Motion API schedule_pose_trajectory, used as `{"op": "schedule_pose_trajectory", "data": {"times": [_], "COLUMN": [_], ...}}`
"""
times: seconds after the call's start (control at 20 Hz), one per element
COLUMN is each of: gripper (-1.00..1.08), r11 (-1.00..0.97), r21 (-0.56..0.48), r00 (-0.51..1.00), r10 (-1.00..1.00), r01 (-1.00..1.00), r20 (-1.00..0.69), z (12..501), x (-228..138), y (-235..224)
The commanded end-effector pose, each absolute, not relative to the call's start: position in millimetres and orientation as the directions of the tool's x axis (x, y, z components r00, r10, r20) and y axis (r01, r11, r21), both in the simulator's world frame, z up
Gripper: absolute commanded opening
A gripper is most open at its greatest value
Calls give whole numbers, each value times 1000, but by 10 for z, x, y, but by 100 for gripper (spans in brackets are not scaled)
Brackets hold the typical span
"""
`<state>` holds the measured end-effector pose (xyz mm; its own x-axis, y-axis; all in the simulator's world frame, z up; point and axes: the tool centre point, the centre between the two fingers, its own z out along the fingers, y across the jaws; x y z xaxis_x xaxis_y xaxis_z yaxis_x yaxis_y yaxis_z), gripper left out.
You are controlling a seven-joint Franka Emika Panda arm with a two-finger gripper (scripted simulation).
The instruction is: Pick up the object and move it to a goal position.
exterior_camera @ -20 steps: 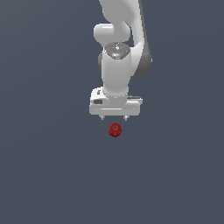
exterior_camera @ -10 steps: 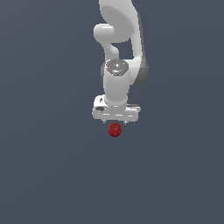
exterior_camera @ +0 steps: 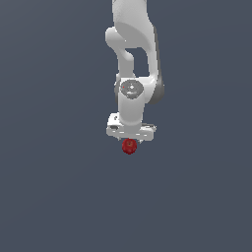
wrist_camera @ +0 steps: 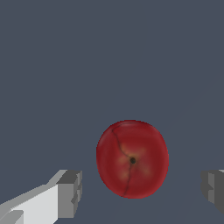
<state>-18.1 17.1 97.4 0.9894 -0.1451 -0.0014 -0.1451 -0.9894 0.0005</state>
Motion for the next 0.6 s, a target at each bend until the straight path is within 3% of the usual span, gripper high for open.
{"op": "schedule_pose_trajectory", "data": {"times": [0.0, 0.55], "gripper": [100, 100], "r11": [-989, -989], "r21": [0, 0], "r00": [989, 989], "r10": [-145, -148], "r01": [-145, -148], "r20": [0, 0], "z": [976, 561], "x": [-178, -194], "y": [171, 171]}}
